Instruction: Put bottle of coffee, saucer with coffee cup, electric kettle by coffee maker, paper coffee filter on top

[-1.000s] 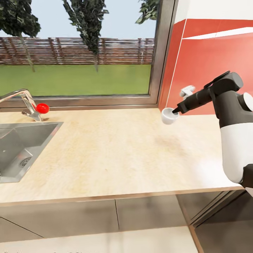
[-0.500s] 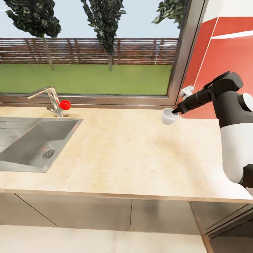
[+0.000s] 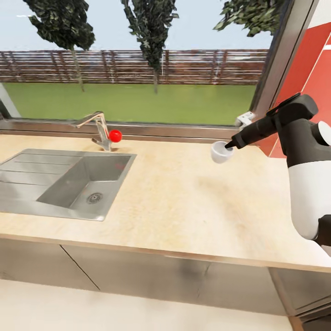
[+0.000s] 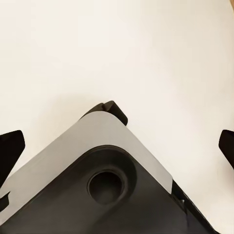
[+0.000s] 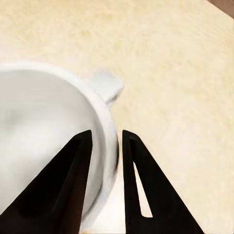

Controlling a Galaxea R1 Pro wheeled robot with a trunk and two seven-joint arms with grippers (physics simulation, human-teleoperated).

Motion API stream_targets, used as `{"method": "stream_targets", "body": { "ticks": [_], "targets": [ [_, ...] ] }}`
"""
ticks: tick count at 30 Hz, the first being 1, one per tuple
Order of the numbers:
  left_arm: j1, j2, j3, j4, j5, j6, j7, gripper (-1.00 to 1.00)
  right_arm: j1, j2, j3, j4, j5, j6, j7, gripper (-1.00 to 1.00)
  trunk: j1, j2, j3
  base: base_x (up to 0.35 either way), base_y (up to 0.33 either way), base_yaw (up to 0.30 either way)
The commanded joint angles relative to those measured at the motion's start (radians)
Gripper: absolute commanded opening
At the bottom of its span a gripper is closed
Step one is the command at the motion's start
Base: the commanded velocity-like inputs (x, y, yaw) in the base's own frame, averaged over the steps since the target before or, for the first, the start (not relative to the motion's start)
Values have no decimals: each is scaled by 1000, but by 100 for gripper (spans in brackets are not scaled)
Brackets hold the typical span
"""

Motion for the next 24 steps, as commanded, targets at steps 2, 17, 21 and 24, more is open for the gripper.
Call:
{"method": "stream_targets", "body": {
  "ticks": [2, 17, 21, 24],
  "targets": [
    [0, 0, 2, 0, 6, 1, -5, 100, -1, 0, 2, -1, 10, 11, 11, -100, 0, 0, -1, 0, 310, 2],
    [0, 0, 3, 0, 6, -1, -6, 100, 0, 1, 3, -4, 10, 11, 11, -100, 0, 0, -1, 0, 311, 191],
    [0, 0, 2, 0, 6, -1, -7, 100, 0, 1, 3, -4, 10, 11, 11, -100, 0, 0, -1, 5, 311, 266],
    [0, 0, 2, 0, 6, -1, -7, 100, 0, 1, 4, -4, 10, 11, 11, -100, 0, 0, -1, 38, 311, 269]
  ]
}}
